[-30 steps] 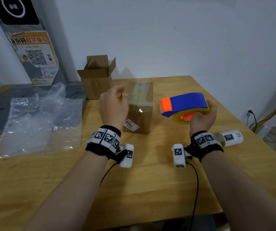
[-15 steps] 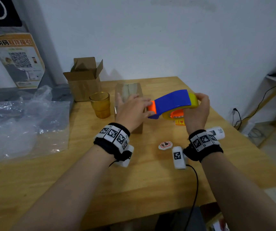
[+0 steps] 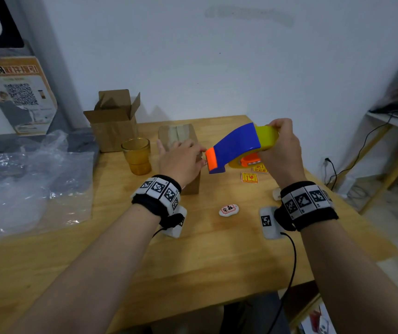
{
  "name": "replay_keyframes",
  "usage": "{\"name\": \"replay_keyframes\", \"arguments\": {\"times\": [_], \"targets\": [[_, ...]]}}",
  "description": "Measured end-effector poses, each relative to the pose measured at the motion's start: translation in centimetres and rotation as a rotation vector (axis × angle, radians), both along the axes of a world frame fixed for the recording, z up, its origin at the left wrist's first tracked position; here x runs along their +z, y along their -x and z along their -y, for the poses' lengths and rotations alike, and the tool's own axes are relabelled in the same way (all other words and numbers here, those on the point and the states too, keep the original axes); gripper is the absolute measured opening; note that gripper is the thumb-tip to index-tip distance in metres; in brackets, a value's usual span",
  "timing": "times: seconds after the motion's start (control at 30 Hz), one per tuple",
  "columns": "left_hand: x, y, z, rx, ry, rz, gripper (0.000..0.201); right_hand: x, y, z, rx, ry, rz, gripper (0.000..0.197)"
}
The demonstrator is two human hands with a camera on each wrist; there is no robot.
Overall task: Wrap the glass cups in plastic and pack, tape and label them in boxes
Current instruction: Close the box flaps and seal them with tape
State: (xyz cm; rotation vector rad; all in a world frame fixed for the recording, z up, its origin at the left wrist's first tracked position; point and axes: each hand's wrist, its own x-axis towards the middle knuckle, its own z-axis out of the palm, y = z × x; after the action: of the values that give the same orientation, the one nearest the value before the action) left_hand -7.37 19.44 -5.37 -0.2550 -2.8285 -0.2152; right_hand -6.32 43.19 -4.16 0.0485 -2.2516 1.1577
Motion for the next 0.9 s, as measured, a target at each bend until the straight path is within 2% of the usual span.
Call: {"name": "replay_keyframes", "arguments": {"times": [0.17, 0.4, 0.53, 0.7, 0.9], "targets": [[0.6, -0.1, 0.0, 0.019, -0.015, 0.042, 0.041, 0.3, 0.1, -0.2, 0.013, -0.019, -0.021, 0.053], [0.1, 0.1, 0.7, 0.013, -0.058, 0.041, 0.045, 0.4, 0.8, -1.2, 0.019, 0.145, -0.053, 0.044], [0.8, 1.0, 0.4, 0.012, 0.028, 0.063, 0.039, -0.1, 1.4, -1.8, 0.042, 0.188, -0.026, 0.046], [1.4, 1.7, 1.1, -0.111, 0.115, 0.142, 0.038, -0.8, 1.9, -2.5, 0.07, 0.215, -0.004, 0.048], [1.9, 1.1, 3.2, -0.11, 0.105, 0.147, 0.034, -1.7, 2.0, -1.6, 0.166, 0.223, 0.0, 0.057]]}}
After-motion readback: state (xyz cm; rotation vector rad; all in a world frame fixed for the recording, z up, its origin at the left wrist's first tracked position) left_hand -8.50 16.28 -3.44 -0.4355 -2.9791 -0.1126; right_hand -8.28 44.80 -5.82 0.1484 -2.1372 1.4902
